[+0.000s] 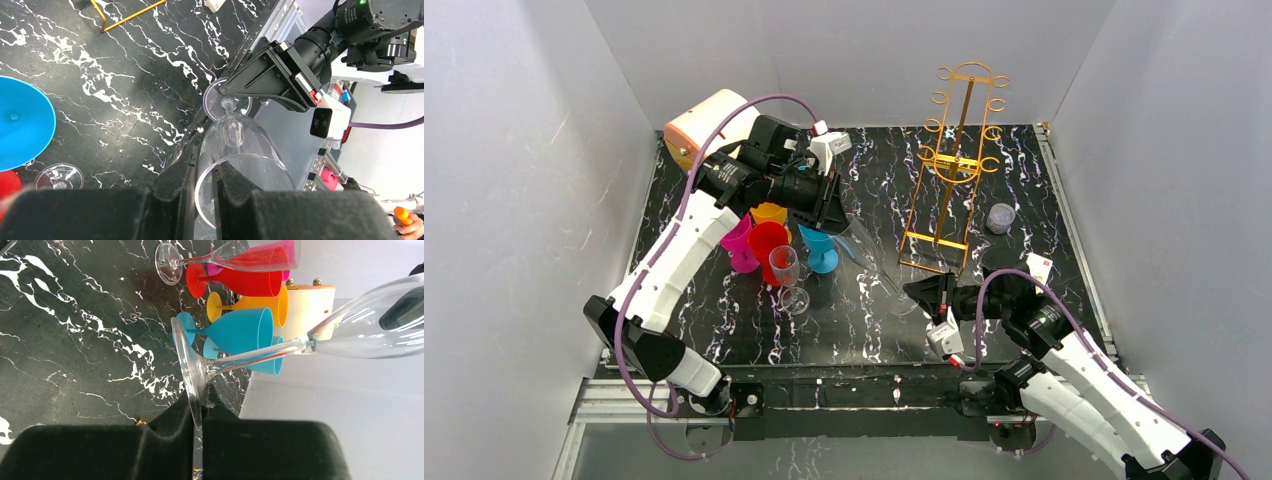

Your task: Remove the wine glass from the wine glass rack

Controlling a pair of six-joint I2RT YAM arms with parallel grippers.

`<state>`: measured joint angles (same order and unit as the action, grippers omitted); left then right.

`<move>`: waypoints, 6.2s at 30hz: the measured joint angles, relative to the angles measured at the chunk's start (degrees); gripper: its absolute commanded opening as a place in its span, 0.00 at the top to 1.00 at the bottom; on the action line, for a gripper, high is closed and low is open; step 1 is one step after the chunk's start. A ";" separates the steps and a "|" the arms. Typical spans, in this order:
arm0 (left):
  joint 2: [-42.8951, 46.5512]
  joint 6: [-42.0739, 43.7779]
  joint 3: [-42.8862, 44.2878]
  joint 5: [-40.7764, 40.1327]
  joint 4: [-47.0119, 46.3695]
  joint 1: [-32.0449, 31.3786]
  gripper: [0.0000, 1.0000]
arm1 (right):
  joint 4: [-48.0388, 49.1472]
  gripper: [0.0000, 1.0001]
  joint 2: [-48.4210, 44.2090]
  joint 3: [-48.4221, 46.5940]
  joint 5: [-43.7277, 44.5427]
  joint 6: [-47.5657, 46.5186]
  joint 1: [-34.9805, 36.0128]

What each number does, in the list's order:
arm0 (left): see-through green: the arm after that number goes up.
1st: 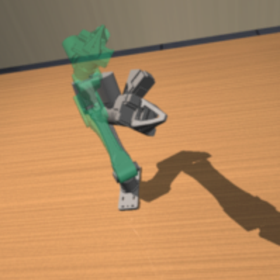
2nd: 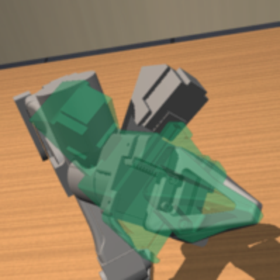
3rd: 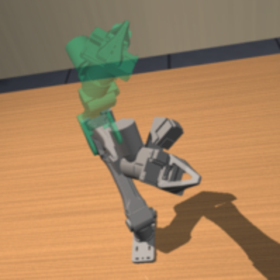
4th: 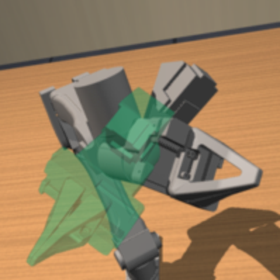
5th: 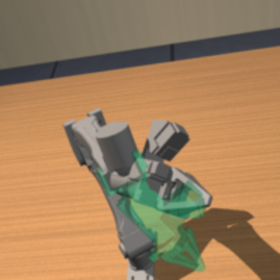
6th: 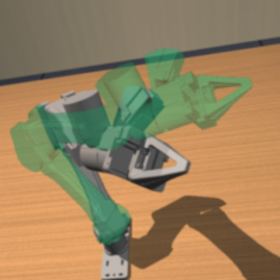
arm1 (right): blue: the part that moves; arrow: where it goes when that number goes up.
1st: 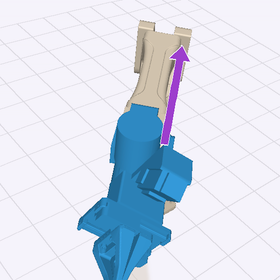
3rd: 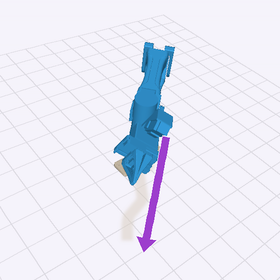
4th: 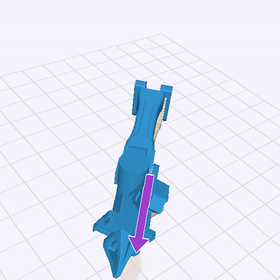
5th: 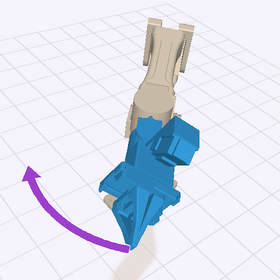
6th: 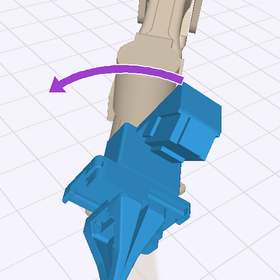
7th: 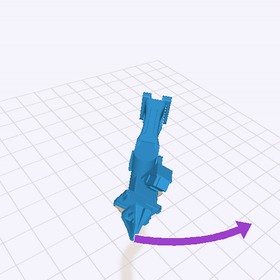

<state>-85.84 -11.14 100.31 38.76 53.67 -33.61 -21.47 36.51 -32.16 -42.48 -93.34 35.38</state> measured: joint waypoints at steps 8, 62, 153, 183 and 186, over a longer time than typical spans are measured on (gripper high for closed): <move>0.00 -0.17 0.02 -1.07 0.37 -0.09 1.00 | 0.15 0.86 0.35 0.00 -0.39 0.37 0.00; 7.15 -3.26 -10.45 -27.04 -1.33 -9.42 1.00 | 20.13 0.01 -11.17 2.01 16.85 72.50 -0.44; -0.13 -16.28 -16.65 -56.48 0.20 -15.19 0.69 | -20.92 0.02 -5.42 -9.64 61.66 158.86 -0.48; -0.13 -16.57 -14.62 -55.01 1.42 -15.19 0.52 | -21.05 0.01 -2.43 -11.61 61.68 156.30 -0.48; 0.11 -16.76 -12.81 -55.23 1.79 -15.19 0.39 | -20.96 0.01 -2.03 -13.46 61.55 153.87 -0.48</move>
<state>-85.73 -27.90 87.50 -16.47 55.46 -48.80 -42.44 34.48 -45.63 19.07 60.53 34.89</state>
